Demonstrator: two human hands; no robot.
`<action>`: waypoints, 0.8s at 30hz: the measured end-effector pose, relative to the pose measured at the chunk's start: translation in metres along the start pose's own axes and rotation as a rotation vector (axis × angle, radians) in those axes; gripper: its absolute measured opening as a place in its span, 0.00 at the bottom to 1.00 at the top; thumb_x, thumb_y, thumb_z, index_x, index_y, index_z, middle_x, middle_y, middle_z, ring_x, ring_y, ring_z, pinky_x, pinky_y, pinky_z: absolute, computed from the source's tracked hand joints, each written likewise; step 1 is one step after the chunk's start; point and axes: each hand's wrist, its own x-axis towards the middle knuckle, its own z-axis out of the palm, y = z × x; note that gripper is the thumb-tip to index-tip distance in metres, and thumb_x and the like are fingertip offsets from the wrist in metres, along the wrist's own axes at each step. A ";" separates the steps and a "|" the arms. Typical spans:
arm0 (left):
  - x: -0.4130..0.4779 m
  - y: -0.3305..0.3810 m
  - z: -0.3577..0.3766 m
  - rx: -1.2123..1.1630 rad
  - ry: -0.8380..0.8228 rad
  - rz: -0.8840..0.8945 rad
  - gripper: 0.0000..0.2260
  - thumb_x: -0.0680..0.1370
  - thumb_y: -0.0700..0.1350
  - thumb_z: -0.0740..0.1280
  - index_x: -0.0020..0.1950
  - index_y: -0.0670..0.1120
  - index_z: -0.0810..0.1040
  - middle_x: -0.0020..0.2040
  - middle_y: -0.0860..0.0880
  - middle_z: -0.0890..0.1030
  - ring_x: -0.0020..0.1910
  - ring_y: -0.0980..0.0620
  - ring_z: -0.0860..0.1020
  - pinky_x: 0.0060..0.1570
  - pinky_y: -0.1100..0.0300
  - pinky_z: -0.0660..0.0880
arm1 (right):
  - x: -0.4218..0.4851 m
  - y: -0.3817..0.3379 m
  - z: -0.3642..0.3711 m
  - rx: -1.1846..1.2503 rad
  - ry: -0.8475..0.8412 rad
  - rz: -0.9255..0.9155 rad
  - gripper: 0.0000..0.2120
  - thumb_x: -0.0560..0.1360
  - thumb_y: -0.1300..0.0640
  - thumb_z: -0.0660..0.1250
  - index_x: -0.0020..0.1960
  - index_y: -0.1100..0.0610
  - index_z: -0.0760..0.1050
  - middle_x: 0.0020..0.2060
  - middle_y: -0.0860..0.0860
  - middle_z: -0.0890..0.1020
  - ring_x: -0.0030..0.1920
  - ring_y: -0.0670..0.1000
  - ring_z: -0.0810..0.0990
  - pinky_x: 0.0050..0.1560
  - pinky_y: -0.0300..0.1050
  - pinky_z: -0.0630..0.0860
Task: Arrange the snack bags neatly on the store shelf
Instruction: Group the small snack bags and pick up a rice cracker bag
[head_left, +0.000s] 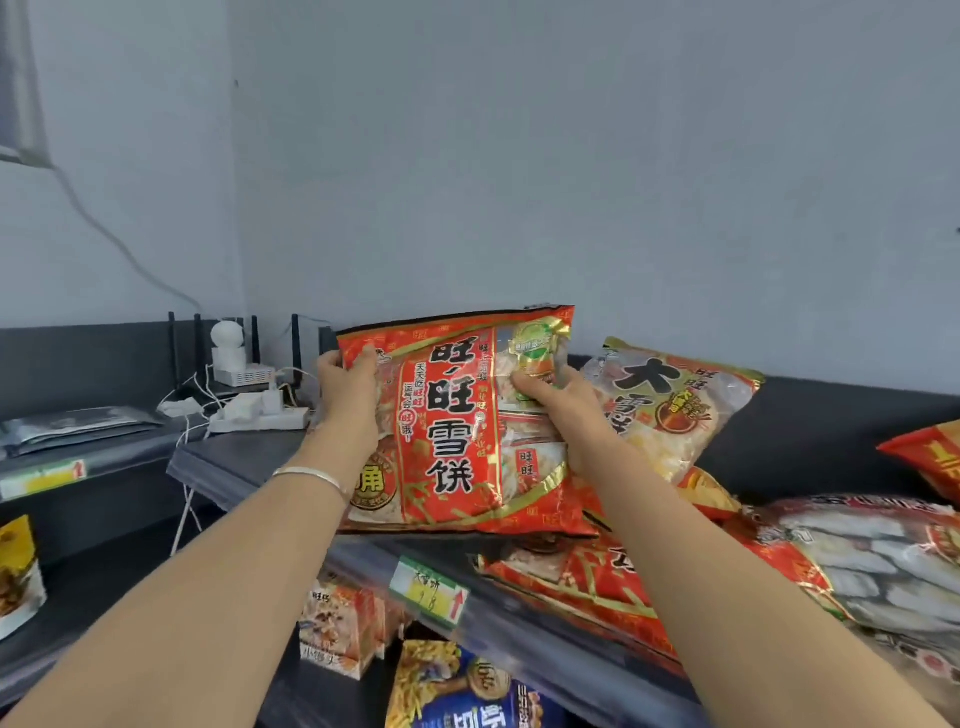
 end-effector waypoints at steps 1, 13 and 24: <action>0.002 -0.005 0.009 0.049 -0.071 0.026 0.19 0.76 0.51 0.66 0.64 0.53 0.64 0.55 0.45 0.76 0.50 0.46 0.80 0.47 0.47 0.79 | 0.007 0.002 -0.003 -0.002 0.055 -0.015 0.18 0.72 0.57 0.74 0.59 0.58 0.73 0.49 0.58 0.84 0.44 0.57 0.85 0.47 0.53 0.82; -0.038 -0.076 0.055 1.059 -0.620 0.687 0.30 0.76 0.67 0.50 0.76 0.61 0.46 0.78 0.53 0.41 0.76 0.47 0.36 0.69 0.32 0.38 | 0.012 0.009 -0.004 -0.527 0.694 -0.095 0.12 0.76 0.46 0.65 0.51 0.55 0.73 0.42 0.49 0.80 0.41 0.50 0.78 0.41 0.47 0.74; -0.063 -0.083 0.059 0.871 -0.675 0.735 0.28 0.77 0.65 0.52 0.75 0.61 0.53 0.77 0.52 0.53 0.76 0.49 0.48 0.69 0.33 0.45 | -0.031 -0.006 -0.005 -0.886 0.909 -0.202 0.16 0.79 0.49 0.61 0.62 0.55 0.76 0.38 0.47 0.79 0.33 0.43 0.75 0.32 0.40 0.69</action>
